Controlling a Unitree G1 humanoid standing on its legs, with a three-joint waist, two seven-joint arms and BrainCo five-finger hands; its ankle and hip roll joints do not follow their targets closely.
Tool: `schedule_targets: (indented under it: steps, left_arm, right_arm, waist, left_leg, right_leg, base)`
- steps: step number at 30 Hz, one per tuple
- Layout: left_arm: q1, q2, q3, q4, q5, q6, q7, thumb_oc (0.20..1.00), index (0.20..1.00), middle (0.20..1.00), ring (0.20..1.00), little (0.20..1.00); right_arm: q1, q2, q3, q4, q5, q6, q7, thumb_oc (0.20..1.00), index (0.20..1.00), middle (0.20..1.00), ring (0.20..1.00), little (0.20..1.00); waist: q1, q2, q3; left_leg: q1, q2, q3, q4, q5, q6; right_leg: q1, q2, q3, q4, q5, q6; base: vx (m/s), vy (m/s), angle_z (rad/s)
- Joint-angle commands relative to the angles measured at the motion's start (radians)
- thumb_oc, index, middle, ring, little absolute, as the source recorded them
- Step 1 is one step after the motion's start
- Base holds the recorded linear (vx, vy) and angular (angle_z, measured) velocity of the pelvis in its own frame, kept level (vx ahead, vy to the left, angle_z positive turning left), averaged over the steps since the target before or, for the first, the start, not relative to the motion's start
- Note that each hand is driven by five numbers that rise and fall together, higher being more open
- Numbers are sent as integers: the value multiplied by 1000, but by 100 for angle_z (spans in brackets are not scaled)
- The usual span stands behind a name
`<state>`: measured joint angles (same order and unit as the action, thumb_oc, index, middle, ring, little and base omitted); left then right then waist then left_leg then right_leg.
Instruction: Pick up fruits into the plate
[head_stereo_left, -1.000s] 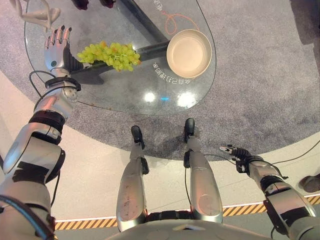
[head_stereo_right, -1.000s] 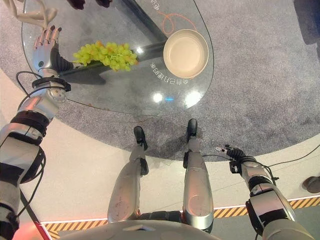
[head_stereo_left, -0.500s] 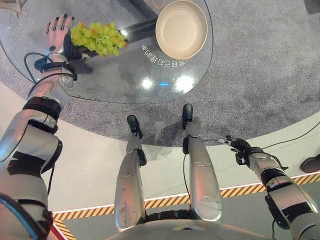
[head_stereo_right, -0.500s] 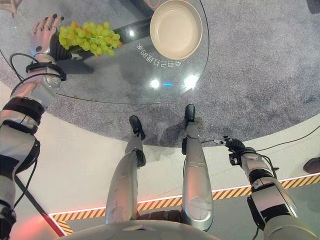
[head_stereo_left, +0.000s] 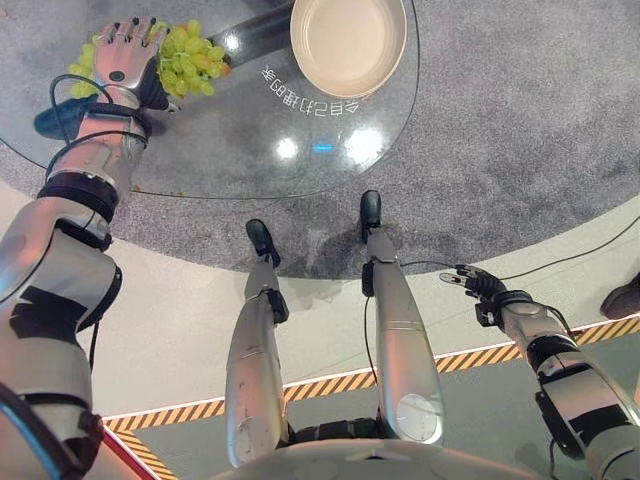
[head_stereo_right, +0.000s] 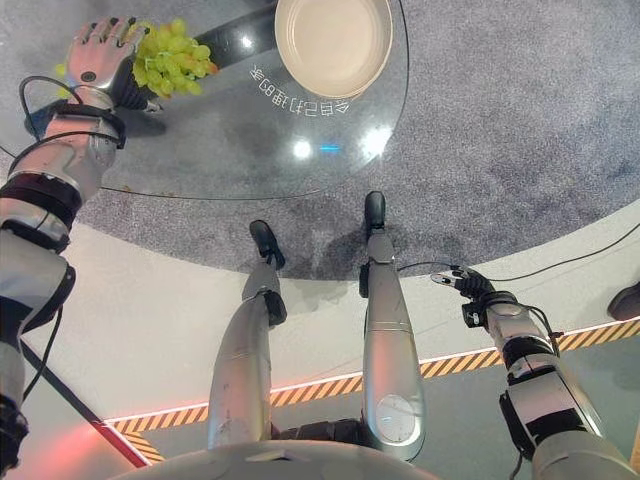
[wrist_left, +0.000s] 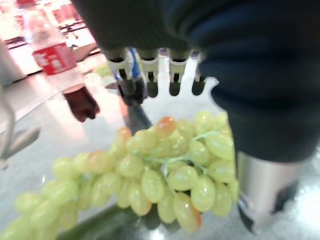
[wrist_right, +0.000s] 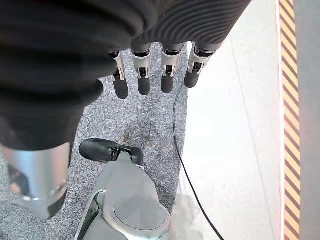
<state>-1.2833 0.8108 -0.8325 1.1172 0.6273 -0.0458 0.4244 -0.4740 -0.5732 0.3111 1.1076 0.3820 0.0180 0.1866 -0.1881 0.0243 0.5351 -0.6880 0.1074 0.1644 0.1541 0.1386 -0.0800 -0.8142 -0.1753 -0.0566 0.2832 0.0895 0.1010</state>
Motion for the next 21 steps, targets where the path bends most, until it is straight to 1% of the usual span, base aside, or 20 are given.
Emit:
schedule_targets:
  steps: [1,4,5,10,15,18,19,21]
  left_arm:
    - [-72,102,7,44,55,15,-12,1000,1000,1000,1000,1000]
    - [-73,103,3,46,62,10,-22,1000,1000,1000,1000,1000]
    - [-75,104,-7,47,79,14,-54,1000,1000,1000,1000,1000]
    - [-67,115,-27,53,66,22,-136,1000,1000,1000,1000,1000]
    - [-66,121,-37,63,58,13,-160,1000,1000,1000,1000,1000]
    - [-68,123,-45,69,48,10,-179,1000,1000,1000,1000,1000]
    - [-73,124,-53,72,46,6,-195,1000,1000,1000,1000,1000]
    - [-67,121,-57,84,34,-2,-196,1000,1000,1000,1000,1000]
  right_arm:
    - [92,-46,22,-38,24,-9,18,1000,1000,1000,1000,1000]
    - [98,-42,22,-42,27,-15,16,1000,1000,1000,1000,1000]
    - [103,-43,21,-54,37,-17,17,1000,1000,1000,1000,1000]
    - [120,-52,18,-98,55,-11,19,1000,1000,1000,1000,1000]
    - [135,-57,12,-123,67,-12,22,1000,1000,1000,1000,1000]
    - [149,-56,10,-133,67,-24,18,1000,1000,1000,1000,1000]
    - [157,-57,9,-142,79,-27,13,1000,1000,1000,1000,1000]
    - [161,-60,8,-154,100,-29,10,1000,1000,1000,1000,1000]
  waist:
    - [-2,-43,-15]
    - [-2,-43,-15]
    - [-4,-44,-15]
    - [-11,-48,-15]
    - [-17,-50,-15]
    - [-21,-54,-15]
    - [-23,-57,-15]
    - [-26,-62,-15]
  left_leg:
    - [-64,-64,50,166,-155,14]
    - [-65,-65,50,167,-155,13]
    - [-66,-64,52,170,-158,12]
    - [-65,-66,59,166,-157,11]
    - [-63,-65,65,164,-155,9]
    - [-65,-64,69,168,-157,8]
    - [-63,-63,72,174,-161,10]
    - [-65,-62,74,180,-166,12]
  right_leg:
    - [10,79,-36,24,-61,-18]
    - [9,77,-37,22,-58,-16]
    - [8,74,-38,18,-55,-15]
    - [9,73,-35,3,-43,-11]
    - [12,72,-31,-7,-37,-9]
    - [12,71,-30,-11,-34,-8]
    - [13,70,-30,-9,-34,-7]
    - [11,71,-29,-6,-34,-7]
  base:
    - [0,0,0]
    - [0,0,0]
    - [0,0,0]
    - [0,0,0]
    - [4,2,-1]
    - [15,-12,-5]
    - [0,0,0]
    - [65,-8,0]
